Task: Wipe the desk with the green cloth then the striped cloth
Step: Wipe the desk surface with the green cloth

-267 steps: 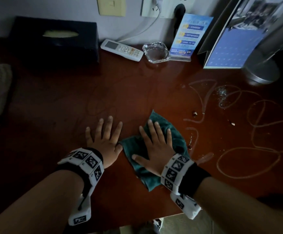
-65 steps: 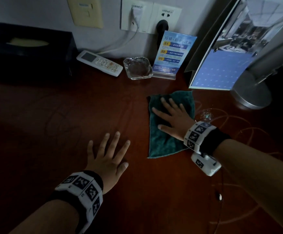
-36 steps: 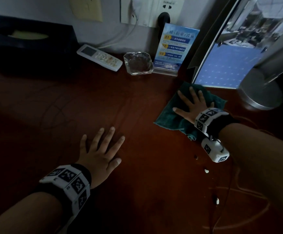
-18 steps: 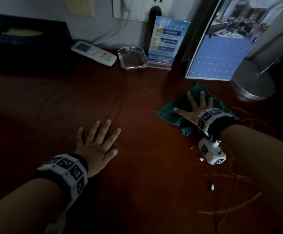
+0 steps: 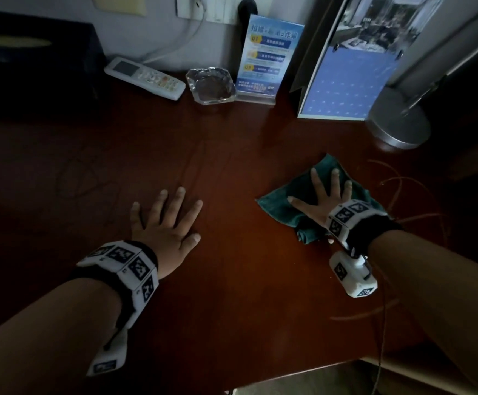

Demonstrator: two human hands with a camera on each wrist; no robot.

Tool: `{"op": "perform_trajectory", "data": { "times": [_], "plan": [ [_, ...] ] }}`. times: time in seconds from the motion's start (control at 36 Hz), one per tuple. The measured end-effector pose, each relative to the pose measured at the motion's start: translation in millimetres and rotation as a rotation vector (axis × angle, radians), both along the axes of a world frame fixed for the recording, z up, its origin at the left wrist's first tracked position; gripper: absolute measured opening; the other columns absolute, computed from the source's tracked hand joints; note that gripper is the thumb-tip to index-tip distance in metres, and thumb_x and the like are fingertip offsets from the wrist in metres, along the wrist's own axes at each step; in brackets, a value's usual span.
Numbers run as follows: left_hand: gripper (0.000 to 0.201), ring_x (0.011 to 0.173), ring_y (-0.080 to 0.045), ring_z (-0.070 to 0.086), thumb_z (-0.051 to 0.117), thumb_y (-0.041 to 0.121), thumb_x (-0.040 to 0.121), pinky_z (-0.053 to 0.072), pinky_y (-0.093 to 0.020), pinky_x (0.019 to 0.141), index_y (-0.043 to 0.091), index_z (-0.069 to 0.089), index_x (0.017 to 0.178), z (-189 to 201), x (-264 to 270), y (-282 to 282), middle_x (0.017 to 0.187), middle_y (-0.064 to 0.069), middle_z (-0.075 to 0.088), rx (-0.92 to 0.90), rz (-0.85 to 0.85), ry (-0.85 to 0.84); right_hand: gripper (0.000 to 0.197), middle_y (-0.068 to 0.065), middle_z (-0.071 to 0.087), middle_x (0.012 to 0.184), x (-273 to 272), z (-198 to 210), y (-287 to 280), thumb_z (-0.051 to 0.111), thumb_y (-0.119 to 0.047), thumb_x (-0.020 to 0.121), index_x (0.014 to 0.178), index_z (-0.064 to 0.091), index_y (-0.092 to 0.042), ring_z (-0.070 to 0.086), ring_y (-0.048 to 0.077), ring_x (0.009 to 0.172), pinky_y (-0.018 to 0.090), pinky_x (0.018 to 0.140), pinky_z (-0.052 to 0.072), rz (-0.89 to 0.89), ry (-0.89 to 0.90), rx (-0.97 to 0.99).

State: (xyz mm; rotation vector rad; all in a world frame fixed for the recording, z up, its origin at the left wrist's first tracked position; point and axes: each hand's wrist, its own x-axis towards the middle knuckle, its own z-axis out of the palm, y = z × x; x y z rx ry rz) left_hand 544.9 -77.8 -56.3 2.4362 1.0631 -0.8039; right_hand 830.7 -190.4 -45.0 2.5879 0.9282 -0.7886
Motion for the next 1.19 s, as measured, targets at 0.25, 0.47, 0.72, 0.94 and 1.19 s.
{"op": "perform_trajectory", "data": {
  "times": [0.25, 0.47, 0.72, 0.94, 1.19],
  "plan": [
    [0.058, 0.137, -0.023, -0.034, 0.006, 0.055, 0.096, -0.012, -0.059, 0.109, 0.042, -0.037, 0.133, 0.3, -0.8, 0.1, 0.145, 0.006, -0.044, -0.004, -0.004, -0.012, 0.095, -0.004, -0.032, 0.152, -17.1, -4.5, -30.7, 0.035, -0.083, 0.072, 0.139, -0.023, -0.050, -0.025, 0.036, 0.140, 0.052, 0.116, -0.002, -0.057, 0.003, 0.040],
    [0.058, 0.138, -0.024, -0.034, 0.006, 0.054, 0.096, -0.012, -0.060, 0.109, 0.042, -0.034, 0.137, -0.6, -1.5, 0.6, 0.145, 0.005, -0.044, -0.007, -0.005, -0.021, 0.093, -0.007, -0.034, 0.151, -28.5, -3.3, -58.0, 0.038, -0.081, 0.074, 0.138, -0.023, -0.052, -0.026, 0.034, 0.140, 0.053, 0.115, -0.001, -0.007, 0.015, 0.053],
    [0.057, 0.139, -0.024, -0.032, 0.005, 0.055, 0.096, -0.010, -0.060, 0.110, 0.042, -0.037, 0.133, -1.4, -1.4, -0.8, 0.146, 0.005, -0.042, 0.033, -0.003, -0.032, 0.092, -0.008, -0.036, 0.149, -28.4, -2.5, -62.1, 0.038, -0.082, 0.072, 0.133, -0.026, -0.055, -0.028, 0.031, 0.139, 0.058, 0.114, 0.003, 0.006, 0.035, 0.048],
    [0.055, 0.139, -0.024, -0.032, 0.003, 0.052, 0.097, -0.008, -0.059, 0.112, 0.040, -0.038, 0.132, 9.0, 5.6, -7.2, 0.146, 0.003, -0.043, 0.036, 0.051, 0.042, 0.094, -0.008, -0.039, 0.148, -27.9, -0.7, -60.8, 0.034, -0.084, 0.071, 0.134, -0.028, -0.053, -0.030, 0.033, 0.138, 0.061, 0.112, 0.006, 0.015, 0.037, 0.010],
    [0.055, 0.142, -0.026, -0.024, 0.019, 0.039, 0.101, -0.007, -0.061, 0.111, 0.028, -0.004, 0.150, 27.7, 47.8, -48.3, 0.154, -0.005, -0.026, 0.120, 0.190, -0.086, 0.089, -0.006, -0.042, 0.146, -24.8, -0.5, -65.5, 0.017, -0.094, 0.058, 0.113, -0.042, -0.056, -0.032, 0.035, 0.136, 0.065, 0.109, 0.006, 0.102, 0.046, -0.012]
  ]
}}
